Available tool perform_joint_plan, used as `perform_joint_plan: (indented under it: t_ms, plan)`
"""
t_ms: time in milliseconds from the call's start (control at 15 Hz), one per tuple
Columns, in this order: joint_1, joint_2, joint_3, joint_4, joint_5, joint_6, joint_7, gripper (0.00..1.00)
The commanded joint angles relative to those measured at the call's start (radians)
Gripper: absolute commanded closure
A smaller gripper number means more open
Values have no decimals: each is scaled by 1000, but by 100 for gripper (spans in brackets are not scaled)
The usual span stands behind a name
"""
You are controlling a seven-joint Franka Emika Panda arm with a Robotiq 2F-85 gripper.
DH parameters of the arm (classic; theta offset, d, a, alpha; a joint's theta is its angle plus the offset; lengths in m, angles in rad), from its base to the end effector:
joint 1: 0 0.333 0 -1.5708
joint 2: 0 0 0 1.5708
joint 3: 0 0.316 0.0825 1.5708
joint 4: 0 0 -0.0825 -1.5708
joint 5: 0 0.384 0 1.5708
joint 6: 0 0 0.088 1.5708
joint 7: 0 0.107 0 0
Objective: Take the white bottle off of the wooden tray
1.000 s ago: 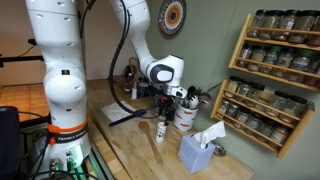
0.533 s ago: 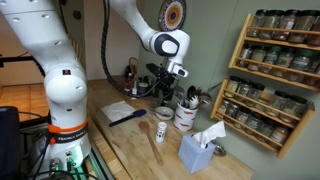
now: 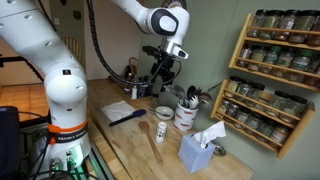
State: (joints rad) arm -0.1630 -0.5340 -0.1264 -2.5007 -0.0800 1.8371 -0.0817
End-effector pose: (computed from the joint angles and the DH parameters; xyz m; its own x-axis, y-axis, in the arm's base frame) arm 0.3528 -0.1132 0.4558 0.9786 -0.1576 -0.1322 -0.1592 -0.9872 -0.0013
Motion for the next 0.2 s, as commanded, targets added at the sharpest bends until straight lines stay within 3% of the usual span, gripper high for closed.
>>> perform_joint_plan:
  t_ms: [0,133]
  plan:
    - [8,-1,-7,1,-4,-2,1,0]
    - [9,1,-7,1,-5,-2,-1,0]
